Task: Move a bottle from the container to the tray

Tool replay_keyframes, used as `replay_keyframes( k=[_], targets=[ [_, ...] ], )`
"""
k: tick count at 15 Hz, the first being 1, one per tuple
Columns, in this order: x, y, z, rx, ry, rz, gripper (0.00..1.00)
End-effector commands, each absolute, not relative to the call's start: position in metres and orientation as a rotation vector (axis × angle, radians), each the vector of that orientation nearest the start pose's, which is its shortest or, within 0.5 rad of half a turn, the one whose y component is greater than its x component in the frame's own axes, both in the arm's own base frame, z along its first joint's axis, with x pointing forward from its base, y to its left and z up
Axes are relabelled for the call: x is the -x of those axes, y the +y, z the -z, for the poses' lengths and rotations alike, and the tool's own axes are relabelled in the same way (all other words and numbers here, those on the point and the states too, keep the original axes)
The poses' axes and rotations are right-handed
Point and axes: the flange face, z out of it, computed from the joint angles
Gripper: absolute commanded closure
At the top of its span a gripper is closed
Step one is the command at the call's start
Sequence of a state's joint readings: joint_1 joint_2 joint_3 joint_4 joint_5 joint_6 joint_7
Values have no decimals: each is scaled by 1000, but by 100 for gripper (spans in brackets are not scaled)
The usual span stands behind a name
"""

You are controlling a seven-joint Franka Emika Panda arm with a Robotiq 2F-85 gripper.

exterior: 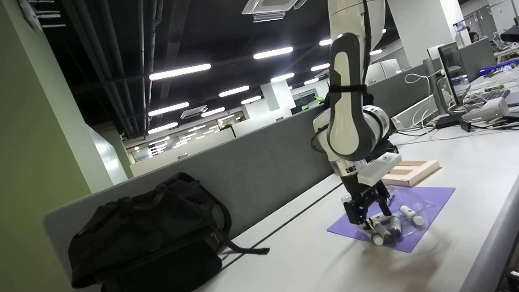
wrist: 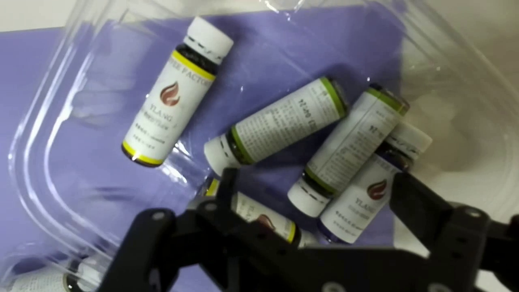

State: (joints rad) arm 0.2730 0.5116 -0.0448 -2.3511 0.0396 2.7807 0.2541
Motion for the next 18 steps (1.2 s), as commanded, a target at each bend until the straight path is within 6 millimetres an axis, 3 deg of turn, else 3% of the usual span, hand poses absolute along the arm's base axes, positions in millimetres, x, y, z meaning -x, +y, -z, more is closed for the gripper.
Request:
replay_keyframes(
  k=[1, 8, 9, 11, 12, 13, 15, 16, 18],
  targets=[
    [-467, 106, -107, 3155, 112, -125, 0],
    [-457, 99, -105, 3140, 107, -152, 1],
    [-456, 98, -105, 3140, 96, -158, 25],
    [-455, 98, -105, 3134, 95, -161, 29],
    [-454, 99, -106, 3132, 91, -162, 8],
    [-454, 99, -108, 3135, 74, -159, 39],
    [-453, 99, -109, 3132, 78, -158, 42],
    [-453, 99, -110, 3132, 67, -158, 12],
    [-452, 98, -109, 3131, 68, -162, 9]
  ],
)
